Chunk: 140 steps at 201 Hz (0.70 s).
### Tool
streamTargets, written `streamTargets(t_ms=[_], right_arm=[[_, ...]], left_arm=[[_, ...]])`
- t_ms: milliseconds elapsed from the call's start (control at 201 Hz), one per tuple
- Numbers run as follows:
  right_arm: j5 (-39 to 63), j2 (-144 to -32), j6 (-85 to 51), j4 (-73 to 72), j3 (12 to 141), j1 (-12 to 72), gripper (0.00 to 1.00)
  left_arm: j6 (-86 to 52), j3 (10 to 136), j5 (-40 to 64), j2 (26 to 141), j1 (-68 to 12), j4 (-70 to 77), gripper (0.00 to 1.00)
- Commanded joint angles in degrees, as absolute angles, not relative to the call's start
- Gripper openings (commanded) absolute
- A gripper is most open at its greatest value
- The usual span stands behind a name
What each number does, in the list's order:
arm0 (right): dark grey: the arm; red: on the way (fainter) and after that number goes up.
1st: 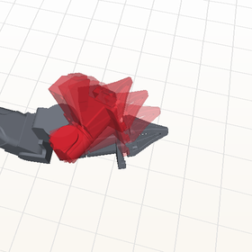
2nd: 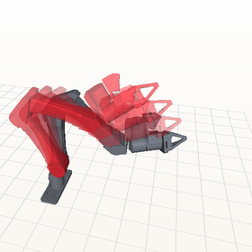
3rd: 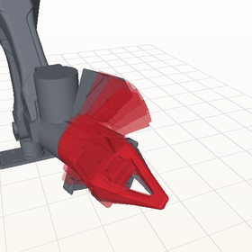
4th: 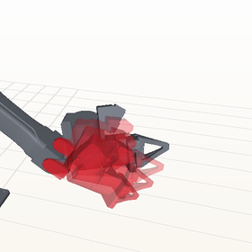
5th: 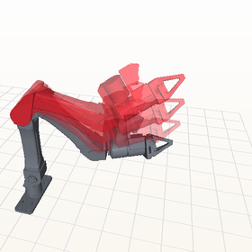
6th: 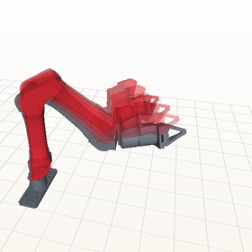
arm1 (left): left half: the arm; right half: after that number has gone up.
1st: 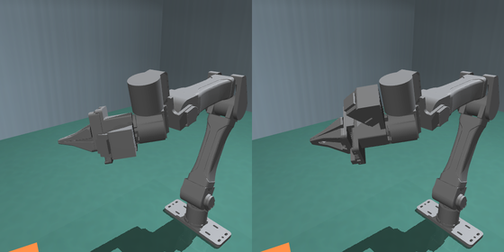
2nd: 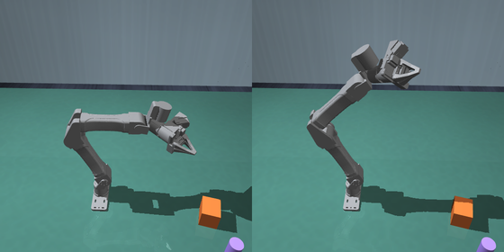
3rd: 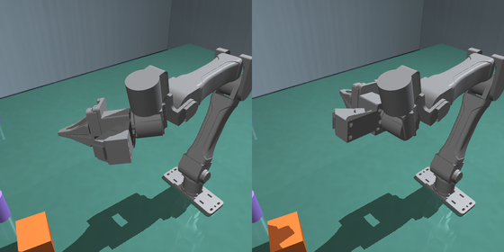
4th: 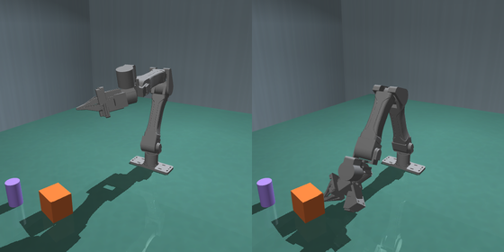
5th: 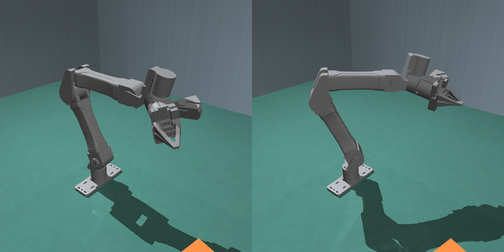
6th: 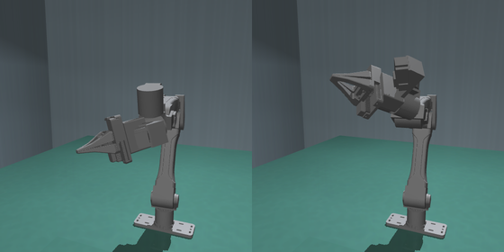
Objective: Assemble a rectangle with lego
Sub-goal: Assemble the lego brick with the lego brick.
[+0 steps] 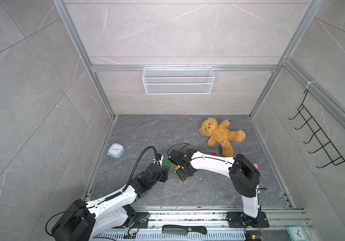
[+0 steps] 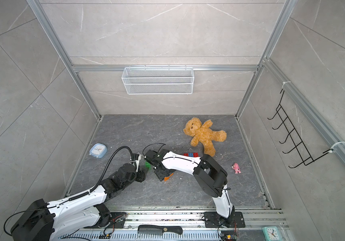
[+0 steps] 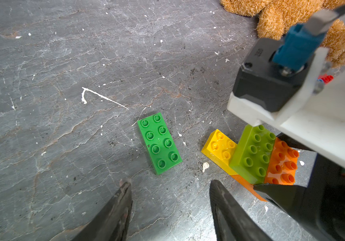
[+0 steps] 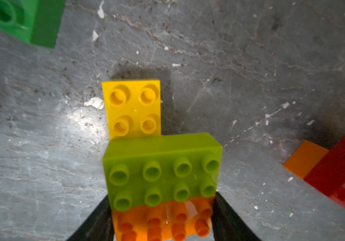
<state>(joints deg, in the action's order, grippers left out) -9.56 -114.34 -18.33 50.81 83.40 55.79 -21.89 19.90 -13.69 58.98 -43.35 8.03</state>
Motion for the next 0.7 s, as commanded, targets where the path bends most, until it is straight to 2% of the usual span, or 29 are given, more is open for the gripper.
streamTargets(t_ms=[0, 45, 105, 264, 464, 618, 693], right_arm=[[-5.5, -120.4, -19.2, 51.5, 79.5, 55.6, 0.0], [-5.5, -119.4, -19.3, 51.6, 79.4, 55.6, 0.0], [-5.3, -117.5, -19.3, 52.0, 79.5, 55.5, 0.07], [-4.9, -115.2, -19.9, 57.0, 80.6, 55.6, 0.18], [-3.9, -114.6, -19.0, 59.3, 81.6, 55.5, 0.52], [-2.0, -113.4, -18.0, 61.5, 84.8, 55.5, 0.72], [-1.7, -112.5, -17.5, 63.1, 86.6, 55.5, 0.77]], left_arm=[[-22.3, 21.6, -15.9, 59.4, -43.0, 8.2, 0.64], [-22.9, 21.6, -16.5, 59.3, -42.9, 7.6, 0.65], [-23.1, 21.9, -16.6, 58.8, -43.0, 6.8, 0.67], [-23.4, 22.1, -16.7, 57.8, -42.3, 5.8, 0.7], [-23.9, 22.3, -16.8, 57.8, -41.5, 5.3, 0.7], [-23.9, 22.4, -17.0, 57.0, -40.9, 4.0, 0.7], [-23.9, 22.6, -16.9, 56.5, -40.2, 3.4, 0.71]])
